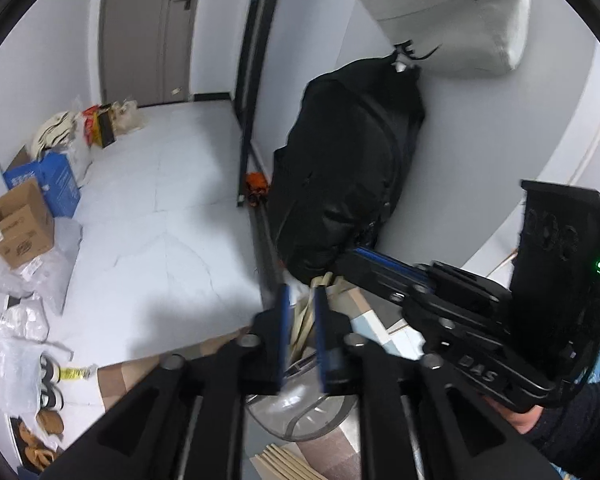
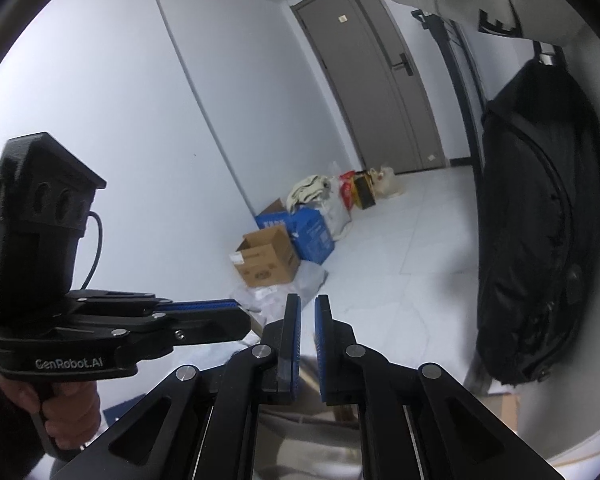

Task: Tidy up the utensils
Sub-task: 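Carry both held chopsticks over the white utensil holder opening, then open both tools to drop the chopsticks into the utensil holder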

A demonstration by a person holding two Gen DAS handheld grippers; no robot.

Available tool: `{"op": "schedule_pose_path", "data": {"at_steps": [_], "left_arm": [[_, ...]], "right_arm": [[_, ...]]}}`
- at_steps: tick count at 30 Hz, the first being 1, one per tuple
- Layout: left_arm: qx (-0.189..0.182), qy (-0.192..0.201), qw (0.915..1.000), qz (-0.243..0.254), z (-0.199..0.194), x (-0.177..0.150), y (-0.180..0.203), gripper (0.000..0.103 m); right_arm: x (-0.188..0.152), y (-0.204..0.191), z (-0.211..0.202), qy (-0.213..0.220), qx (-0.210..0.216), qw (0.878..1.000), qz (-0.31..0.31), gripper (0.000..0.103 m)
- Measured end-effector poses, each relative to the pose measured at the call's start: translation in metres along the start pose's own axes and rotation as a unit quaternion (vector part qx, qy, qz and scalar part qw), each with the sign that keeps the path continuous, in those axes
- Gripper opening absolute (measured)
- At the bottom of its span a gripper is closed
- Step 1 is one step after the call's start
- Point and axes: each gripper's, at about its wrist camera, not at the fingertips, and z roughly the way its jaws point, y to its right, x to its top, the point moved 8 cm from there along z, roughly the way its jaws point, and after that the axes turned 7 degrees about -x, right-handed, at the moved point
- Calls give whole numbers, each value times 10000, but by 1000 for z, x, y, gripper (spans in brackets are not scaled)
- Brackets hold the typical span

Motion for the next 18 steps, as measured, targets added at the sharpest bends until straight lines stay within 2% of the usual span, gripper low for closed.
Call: {"op": "schedule_pose_path", "data": {"at_steps": [1,3,4,7,9,11,12,18], "left_arm": [[-59,31,10000,-52,-2,-1,0,27],[22,183,9998,-91,-11,-1,-1,35],[111,260,9996,-59,-16,0,-1,37],[283,417,9987,-51,-28,-2,-1,37],[390,465,9981,-89,-32,-5,-1,40],[543,499,9972,-135,-36,-10,-2,46],[657,522,9964,-155,-40,-14,-1,48],[934,727,9926,-257,-57,-27,4,49]], "right_arm": [[-2,2,-3,-44,11,10000,21,8],[-3,6,-7,-49,-66,9999,63,9],[-4,8,-10,-42,-103,9999,96,12],[-7,21,-26,-4,-253,9992,311,29],[-9,26,-36,24,-306,9987,415,32],[-10,30,-44,40,-382,9980,507,40],[-12,31,-49,49,-394,9976,560,42],[-18,26,-74,137,-446,9967,668,53]]}}
